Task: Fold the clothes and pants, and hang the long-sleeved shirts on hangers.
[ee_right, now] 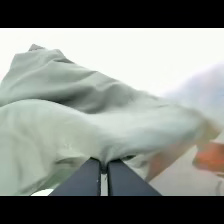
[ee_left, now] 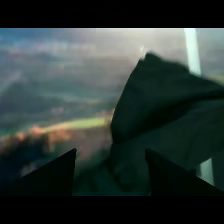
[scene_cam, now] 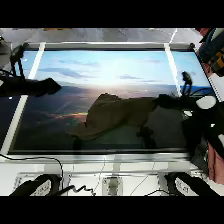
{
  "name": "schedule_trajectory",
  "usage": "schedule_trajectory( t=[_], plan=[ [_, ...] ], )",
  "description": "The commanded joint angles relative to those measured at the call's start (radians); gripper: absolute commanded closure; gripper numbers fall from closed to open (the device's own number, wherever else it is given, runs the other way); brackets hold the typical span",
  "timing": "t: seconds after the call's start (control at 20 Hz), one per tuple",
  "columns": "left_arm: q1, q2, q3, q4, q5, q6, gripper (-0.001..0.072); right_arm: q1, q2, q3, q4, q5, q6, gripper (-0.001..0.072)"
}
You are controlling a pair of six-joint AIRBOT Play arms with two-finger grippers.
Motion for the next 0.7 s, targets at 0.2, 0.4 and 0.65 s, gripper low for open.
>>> schedule_trajectory(
  t=[0.2,0.4,0.65],
  plan=[
    [0.011,-0.008,-0.349,0.008,-0.138,-0.004,0.0245,-0.066,0.015,0.062,-0.141,0.123,0.001,0.0696],
    [0.011,-0.008,-0.572,-0.09,-0.122,-0.004,0.0241,-0.066,0.016,0.062,-0.154,0.122,0.001,0.0696],
    [0.011,-0.008,-0.671,-0.124,0.06,-0.177,0.0216,-0.066,0.016,0.062,-0.154,0.123,0.001,0.0696]
  ],
)
